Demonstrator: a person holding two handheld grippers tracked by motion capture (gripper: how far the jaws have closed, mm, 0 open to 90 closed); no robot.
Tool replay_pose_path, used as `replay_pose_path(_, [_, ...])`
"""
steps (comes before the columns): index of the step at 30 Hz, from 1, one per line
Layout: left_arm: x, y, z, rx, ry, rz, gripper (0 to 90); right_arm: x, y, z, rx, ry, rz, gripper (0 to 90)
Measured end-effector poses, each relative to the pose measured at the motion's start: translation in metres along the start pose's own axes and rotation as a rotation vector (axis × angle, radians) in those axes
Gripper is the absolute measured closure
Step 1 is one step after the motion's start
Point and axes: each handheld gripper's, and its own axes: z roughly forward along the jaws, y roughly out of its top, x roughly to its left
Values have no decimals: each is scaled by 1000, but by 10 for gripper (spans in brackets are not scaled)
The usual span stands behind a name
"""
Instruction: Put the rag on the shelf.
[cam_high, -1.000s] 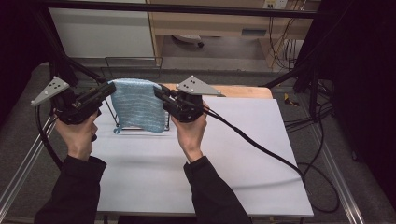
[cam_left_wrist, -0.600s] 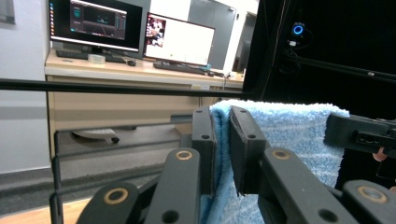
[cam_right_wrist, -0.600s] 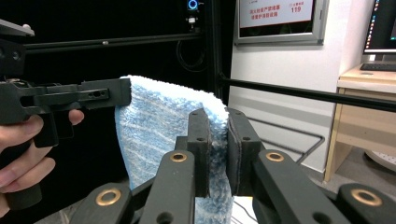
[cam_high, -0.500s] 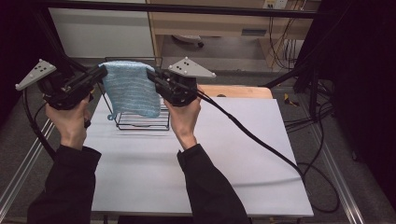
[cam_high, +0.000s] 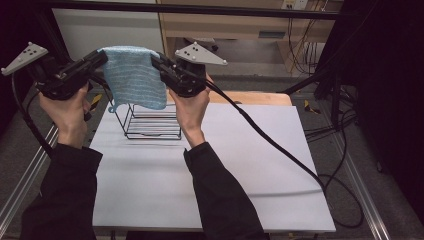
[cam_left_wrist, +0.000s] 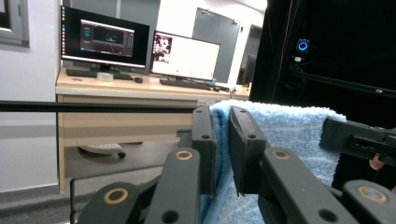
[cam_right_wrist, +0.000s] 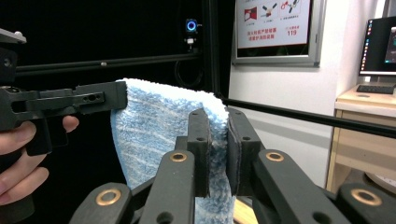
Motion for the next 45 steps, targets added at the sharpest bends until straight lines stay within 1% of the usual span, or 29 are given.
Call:
replay_pose_path(5, [1,12,5,-3,8,16,806,-3,8,6,-13,0,8,820])
replay_pose_path(7, [1,16,8,-1,13,25,806,-4,11,8,-18,-2,4,819])
replay_pose_path(11, [1,22,14,-4,15,27,806,-8,16,12,-26,-11,-5,819])
replay_pose_path(15, [5,26,21,-5,18,26,806,-12,19,17,-29,-16,-1,819])
replay_pose_path(20, [10,29,31,-8,14,19,806,-20,22,23,-36,-25,16,819])
replay_pose_path(22, [11,31,35,-8,17,26,806,-23,23,25,-40,-30,11,820])
replay_pose_path(28, [15,35,47,-9,31,30,806,-30,26,34,-43,-47,12,819])
replay_pose_path(31, [18,38,53,-9,29,33,806,-33,27,37,-52,-53,20,819])
replay_pose_path(34, [21,38,60,-8,29,41,806,-36,27,39,-57,-65,16,819])
replay_pose_path(36, [23,38,64,-8,27,35,806,-37,27,41,-61,-67,22,819])
replay_pose_path(38, [25,38,69,-8,30,43,806,-39,26,43,-61,-75,16,819])
replay_pose_path(39, [26,38,71,-5,28,39,806,-40,26,44,-62,-80,11,819])
replay_pose_path(41, [29,39,74,-9,22,26,806,-41,26,46,-63,-81,15,820])
replay_pose_path(44, [31,40,77,0,26,43,806,-44,26,49,-65,-86,12,820])
replay_pose_path(45, [31,40,77,-2,23,42,806,-45,25,50,-64,-86,15,819])
